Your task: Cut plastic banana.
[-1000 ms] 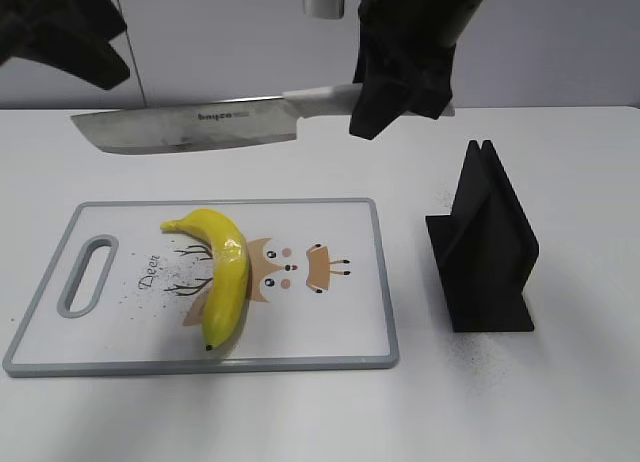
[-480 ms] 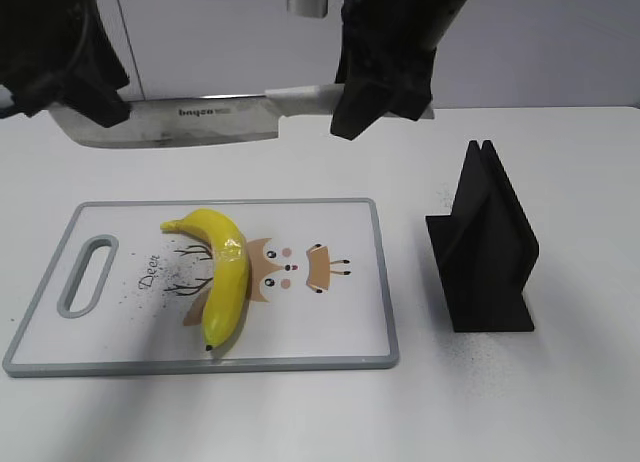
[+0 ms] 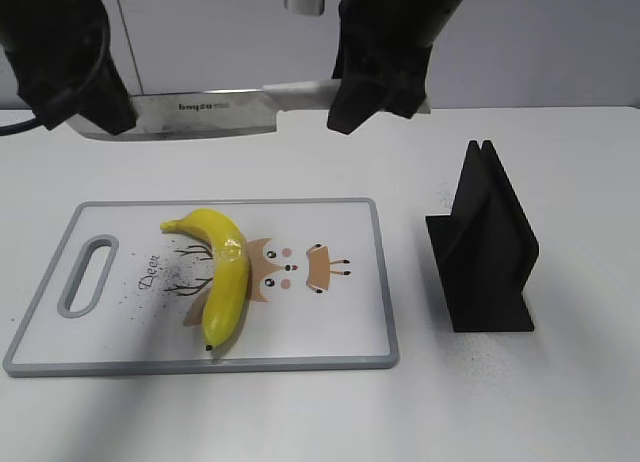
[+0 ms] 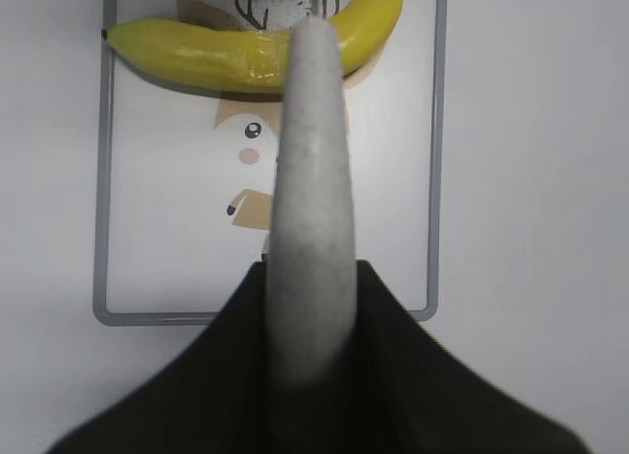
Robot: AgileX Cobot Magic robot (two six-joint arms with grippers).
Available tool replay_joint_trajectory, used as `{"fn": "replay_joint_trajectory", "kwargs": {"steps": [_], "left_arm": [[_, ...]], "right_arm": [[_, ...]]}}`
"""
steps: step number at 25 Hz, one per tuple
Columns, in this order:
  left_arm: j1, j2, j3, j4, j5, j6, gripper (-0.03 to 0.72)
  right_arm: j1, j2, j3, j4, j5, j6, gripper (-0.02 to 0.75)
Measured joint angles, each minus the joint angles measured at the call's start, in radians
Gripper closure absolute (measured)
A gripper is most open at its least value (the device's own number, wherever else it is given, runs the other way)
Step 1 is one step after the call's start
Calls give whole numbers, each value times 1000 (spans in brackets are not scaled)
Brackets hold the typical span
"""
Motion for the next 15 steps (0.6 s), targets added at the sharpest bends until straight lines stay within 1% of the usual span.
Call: {"fn": "replay_joint_trajectory", "kwargs": {"steps": [1, 2, 3, 7, 9, 13, 15], "left_arm": [[-1, 2, 0, 0, 5, -20, 566], [-1, 3, 0, 1, 7, -33, 615], [-2, 3, 0, 4, 9, -35, 634], [-2, 21, 8, 15, 13, -35, 651], [-2, 28, 52, 15, -9, -35, 654], [-2, 45, 226, 14, -158, -33, 655], [-4, 74, 324, 14, -279, -30, 655]], "right_arm": [[0, 1, 0, 0, -7, 1, 580], [0, 2, 0, 0, -11, 1, 580], [0, 5, 0, 0, -11, 1, 580], [4, 26, 0, -4, -11, 39, 580], [19, 40, 27, -31, -25, 64, 580], [41, 81, 145, -39, -130, 72, 580], [45, 123, 210, -35, -222, 71, 580]]}}
